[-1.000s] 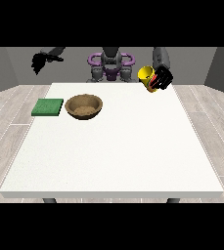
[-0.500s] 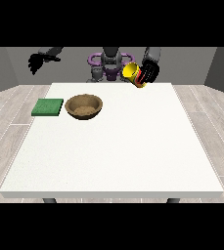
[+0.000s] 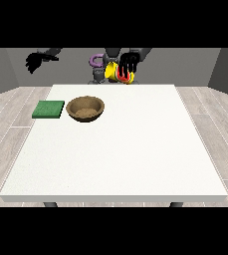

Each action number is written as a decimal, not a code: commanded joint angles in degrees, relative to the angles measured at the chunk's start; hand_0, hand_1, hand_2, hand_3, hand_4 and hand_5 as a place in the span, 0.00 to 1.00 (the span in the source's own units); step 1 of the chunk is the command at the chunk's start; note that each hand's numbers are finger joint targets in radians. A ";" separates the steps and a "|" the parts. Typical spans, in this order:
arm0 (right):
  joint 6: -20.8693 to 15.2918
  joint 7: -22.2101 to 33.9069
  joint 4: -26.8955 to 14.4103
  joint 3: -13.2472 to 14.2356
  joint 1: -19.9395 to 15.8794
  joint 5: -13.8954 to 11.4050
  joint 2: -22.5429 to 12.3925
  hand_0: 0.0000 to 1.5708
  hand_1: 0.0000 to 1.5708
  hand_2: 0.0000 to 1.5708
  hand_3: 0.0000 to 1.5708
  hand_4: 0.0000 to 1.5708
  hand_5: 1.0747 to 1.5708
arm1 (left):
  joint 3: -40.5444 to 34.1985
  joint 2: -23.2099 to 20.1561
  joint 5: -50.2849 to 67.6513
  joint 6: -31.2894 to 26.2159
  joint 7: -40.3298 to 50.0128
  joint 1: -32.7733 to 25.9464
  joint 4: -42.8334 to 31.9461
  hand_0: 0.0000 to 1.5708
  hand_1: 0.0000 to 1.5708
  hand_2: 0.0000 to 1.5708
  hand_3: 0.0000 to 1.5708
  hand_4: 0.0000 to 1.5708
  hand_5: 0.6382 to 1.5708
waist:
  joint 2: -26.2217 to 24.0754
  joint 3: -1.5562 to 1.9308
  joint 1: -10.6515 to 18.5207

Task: Pick the cup and pour the ball into the bowl, then pick the bowl and place it on the pad

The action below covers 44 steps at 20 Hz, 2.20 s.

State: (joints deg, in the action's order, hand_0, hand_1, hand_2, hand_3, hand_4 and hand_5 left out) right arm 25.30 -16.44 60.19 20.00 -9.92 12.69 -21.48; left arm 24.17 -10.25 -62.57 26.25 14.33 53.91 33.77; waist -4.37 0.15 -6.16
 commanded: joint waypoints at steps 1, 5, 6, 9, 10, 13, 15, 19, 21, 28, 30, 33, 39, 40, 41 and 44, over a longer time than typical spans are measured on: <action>2.73 0.56 -0.94 -0.58 1.38 0.26 -0.81 0.00 0.00 0.00 0.00 0.00 1.00 | 8.12 4.41 -9.47 -4.15 5.21 0.66 -2.49 0.95 0.95 1.00 1.00 0.96 0.73 | -1.94 -0.03 -2.44; 2.07 1.39 -1.31 -0.36 -2.90 0.98 -0.86 0.00 0.00 0.00 0.00 0.00 1.00 | 13.50 7.20 -16.43 -8.65 7.46 4.01 -4.23 0.95 0.95 1.00 1.00 1.00 0.41 | 1.59 -0.08 -2.55; 2.70 0.08 -1.54 -0.49 -4.50 1.00 -0.94 0.00 0.00 0.00 0.00 0.00 1.00 | 15.00 6.30 -18.80 -11.71 7.71 7.84 -5.47 0.96 0.96 1.00 1.00 1.00 0.43 | 3.29 -0.01 -2.86; 2.74 -0.36 -3.37 -0.03 -2.03 0.62 -1.06 0.00 0.00 0.00 0.00 0.00 1.00 | 20.83 7.54 -24.65 -15.60 8.07 7.00 -6.21 0.97 0.97 1.00 1.00 0.96 0.63 | 0.23 -0.02 -1.71; 0.84 0.98 -2.98 0.48 -4.41 0.80 -1.28 0.00 0.00 0.00 0.00 0.00 1.00 | 22.38 7.04 -26.26 -16.08 7.10 6.86 -6.70 0.97 0.97 1.00 1.00 0.96 0.64 | 0.67 -0.06 -0.29; 0.79 -1.42 -3.74 -0.14 -1.64 -0.30 0.17 0.00 0.00 0.00 0.00 0.00 1.00 | 25.13 9.37 -29.78 -20.51 7.77 7.26 -6.85 0.93 0.93 1.00 1.00 0.94 0.62 | -0.58 -0.08 -0.79; 0.49 -1.06 -4.96 1.80 -3.68 0.23 -2.74 0.00 0.00 0.00 0.00 0.00 1.00 | 25.70 8.53 -31.16 -19.44 5.37 6.49 -5.32 0.92 0.92 1.00 1.00 0.97 0.54 | 0.80 -0.11 2.22; -0.88 2.10 -1.15 -2.27 -1.47 -0.85 2.23 0.00 0.00 0.00 0.00 0.00 1.00 | 23.01 6.83 -31.76 -21.17 3.38 5.73 -4.72 0.92 0.92 1.00 1.00 0.97 0.53 | -1.11 -0.16 -0.42; -2.16 5.35 -5.02 0.59 -4.97 1.25 0.19 0.00 0.00 0.00 0.00 0.00 0.99 | 22.22 7.58 -31.71 -22.33 1.47 8.11 -2.01 0.92 0.92 1.00 1.00 0.98 0.53 | -0.62 -0.14 3.72; -3.20 3.30 -3.89 2.86 -1.56 1.77 -0.71 0.00 0.00 0.00 0.00 0.07 0.99 | -5.66 6.46 -3.04 -3.26 6.14 -1.52 8.33 0.79 0.79 0.98 0.91 0.96 0.60 | 0.38 -0.76 9.12; -4.71 3.72 -3.61 3.08 -1.91 1.75 -0.09 0.00 0.00 0.00 0.00 0.14 0.99 | -10.80 9.44 4.57 -0.81 4.05 -4.44 11.12 0.65 0.65 0.80 0.60 0.89 0.71 | 1.91 -0.91 9.86; -4.85 2.74 -2.59 2.11 -4.53 2.10 1.97 0.00 0.00 0.00 0.00 0.22 0.99 | -15.40 10.16 18.28 4.37 0.59 -10.99 16.69 0.00 0.00 0.00 0.00 0.40 1.00 | 8.26 -1.58 8.35; -12.06 2.76 -1.30 0.20 -9.52 -0.36 6.49 0.00 0.00 0.00 0.00 0.19 1.00 | -14.58 10.23 45.17 -0.63 -13.92 -18.84 29.12 0.00 0.00 0.00 0.00 0.00 0.99 | 12.44 -0.86 10.16; -13.07 3.01 -0.94 0.11 -10.88 -0.32 7.05 0.00 0.00 0.00 0.00 0.16 1.00 | -14.82 10.23 48.60 -1.52 -16.48 -19.82 30.54 0.00 0.00 0.00 0.00 0.00 0.99 | 13.60 -0.74 10.99; -14.58 3.61 -0.31 -0.47 -11.31 -0.96 7.84 0.00 0.00 0.00 0.00 0.13 1.00 | -14.00 10.24 51.33 -2.94 -18.62 -21.83 31.36 0.00 0.00 0.00 0.00 0.00 0.99 | 13.10 -0.59 11.18; -20.41 0.83 -1.99 -0.26 -12.21 -2.02 12.33 0.00 0.00 0.00 0.00 0.19 1.00 | -12.69 10.24 54.64 -8.25 -25.72 -24.89 33.71 0.00 0.00 0.00 0.00 0.00 0.99 | 15.87 -0.31 16.07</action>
State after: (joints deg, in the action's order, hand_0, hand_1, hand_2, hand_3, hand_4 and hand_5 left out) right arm 11.00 -14.28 58.47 20.62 -20.04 12.28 -13.70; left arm 10.49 -0.10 -16.11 22.38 -3.55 32.86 63.55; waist 8.94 -0.50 6.49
